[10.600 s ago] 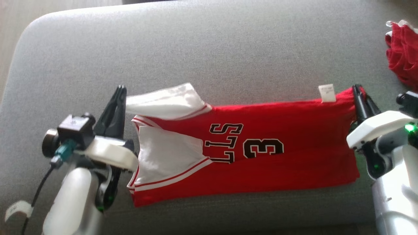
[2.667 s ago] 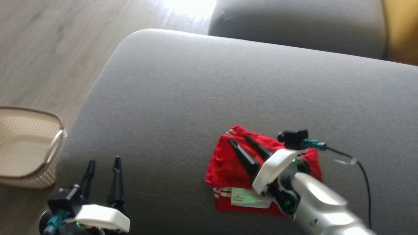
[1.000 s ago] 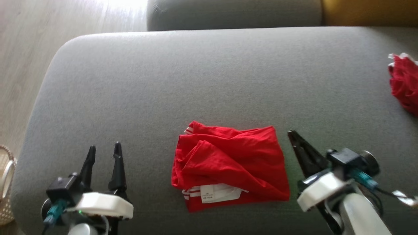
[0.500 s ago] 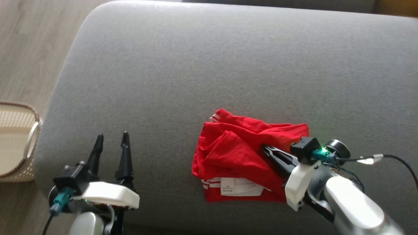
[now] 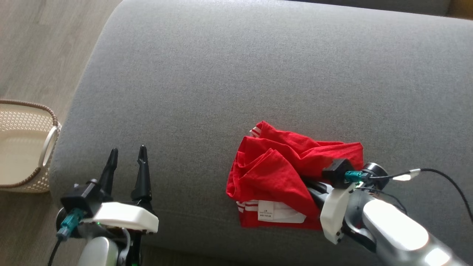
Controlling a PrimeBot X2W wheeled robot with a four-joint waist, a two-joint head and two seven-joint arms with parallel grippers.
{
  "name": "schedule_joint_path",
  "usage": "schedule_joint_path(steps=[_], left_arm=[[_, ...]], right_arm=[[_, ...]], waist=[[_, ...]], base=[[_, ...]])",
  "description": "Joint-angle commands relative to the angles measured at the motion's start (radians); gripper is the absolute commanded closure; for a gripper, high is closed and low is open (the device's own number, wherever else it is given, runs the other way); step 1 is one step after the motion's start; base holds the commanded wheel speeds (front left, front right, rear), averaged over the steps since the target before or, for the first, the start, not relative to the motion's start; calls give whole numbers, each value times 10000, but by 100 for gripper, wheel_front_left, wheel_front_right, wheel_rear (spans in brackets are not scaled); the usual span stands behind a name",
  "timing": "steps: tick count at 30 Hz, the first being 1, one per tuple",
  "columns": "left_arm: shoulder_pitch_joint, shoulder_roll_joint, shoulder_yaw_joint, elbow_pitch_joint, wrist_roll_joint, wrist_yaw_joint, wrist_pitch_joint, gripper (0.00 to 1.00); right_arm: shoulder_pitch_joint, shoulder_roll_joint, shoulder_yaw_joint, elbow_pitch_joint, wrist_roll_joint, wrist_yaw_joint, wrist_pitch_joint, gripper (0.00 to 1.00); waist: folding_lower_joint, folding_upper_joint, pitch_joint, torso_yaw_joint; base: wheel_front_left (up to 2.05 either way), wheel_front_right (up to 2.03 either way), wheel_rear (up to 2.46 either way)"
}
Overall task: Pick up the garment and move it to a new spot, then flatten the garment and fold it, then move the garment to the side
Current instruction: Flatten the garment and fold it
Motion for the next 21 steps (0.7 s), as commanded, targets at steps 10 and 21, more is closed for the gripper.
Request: schedule_joint_path(steps=[10, 21], left_arm=[[-313, 34, 368, -224, -18, 11, -122, 0], [-210, 34, 349, -218, -16, 18, -122, 0]], right_arm=[[-513, -276, 2174, -1183, 1208, -2, -508, 100], [-767, -714, 3435, -1447, 2233, -2, -484, 100]], waist=[[0, 0, -308, -167], [0, 0, -506, -164]], base=[[0, 0, 0], [0, 0, 0]])
